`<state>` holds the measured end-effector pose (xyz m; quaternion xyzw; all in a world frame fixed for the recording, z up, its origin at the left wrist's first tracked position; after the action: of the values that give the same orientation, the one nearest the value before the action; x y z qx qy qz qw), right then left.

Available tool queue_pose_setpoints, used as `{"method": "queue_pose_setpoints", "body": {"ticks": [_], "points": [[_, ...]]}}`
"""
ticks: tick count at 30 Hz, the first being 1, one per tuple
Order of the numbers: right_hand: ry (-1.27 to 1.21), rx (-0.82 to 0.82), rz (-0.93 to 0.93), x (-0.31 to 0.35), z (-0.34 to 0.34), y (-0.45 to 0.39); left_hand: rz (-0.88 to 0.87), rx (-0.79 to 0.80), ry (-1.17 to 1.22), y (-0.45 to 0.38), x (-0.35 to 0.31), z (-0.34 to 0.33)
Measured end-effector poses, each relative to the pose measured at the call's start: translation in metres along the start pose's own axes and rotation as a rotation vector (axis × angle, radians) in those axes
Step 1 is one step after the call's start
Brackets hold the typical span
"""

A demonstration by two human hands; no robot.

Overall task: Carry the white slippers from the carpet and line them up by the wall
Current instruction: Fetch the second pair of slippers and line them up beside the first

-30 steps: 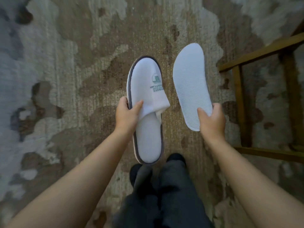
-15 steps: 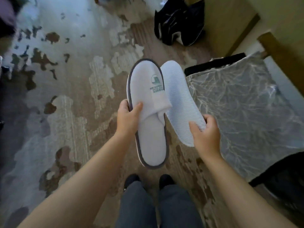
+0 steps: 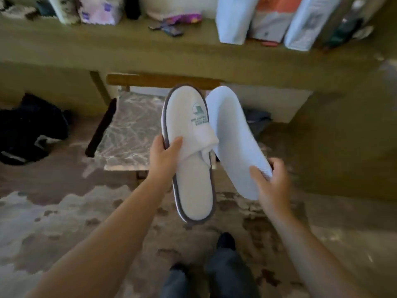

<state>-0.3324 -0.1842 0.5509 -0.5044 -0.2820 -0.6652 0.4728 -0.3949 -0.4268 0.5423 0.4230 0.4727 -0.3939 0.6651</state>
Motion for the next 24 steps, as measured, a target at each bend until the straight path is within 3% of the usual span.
{"method": "queue_pose_setpoints", "body": {"ticks": [6,13,18,24], "points": [[-0.042,-0.445,-0.173,-0.038,0.187,0.063,-0.134,0.419,-0.087,0.098,-0.033,-0.169],[0.024,-0.867,-0.254,-0.093,0.387,0.173,-0.223,0.853,-0.177,0.286,-0.035,-0.353],[0.098,-1.064,-0.259,-0.121,0.512,0.250,-0.236,1.116,-0.150,0.431,-0.038,-0.451],[0.155,-1.217,-0.316,-0.154,0.610,0.308,-0.226,1.282,-0.213,0.553,-0.032,-0.537]]}}
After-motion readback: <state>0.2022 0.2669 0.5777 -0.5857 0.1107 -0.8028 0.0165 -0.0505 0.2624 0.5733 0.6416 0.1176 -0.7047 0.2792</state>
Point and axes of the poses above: each hand's wrist, its own y-axis away from the middle knuckle, its own z-axis out of the back of the hand, x = y × z, the point moved 7 cm from there along -y, towards the middle knuckle, and after that the axes turned 7 degrees about -y, right-handed, at the moved point
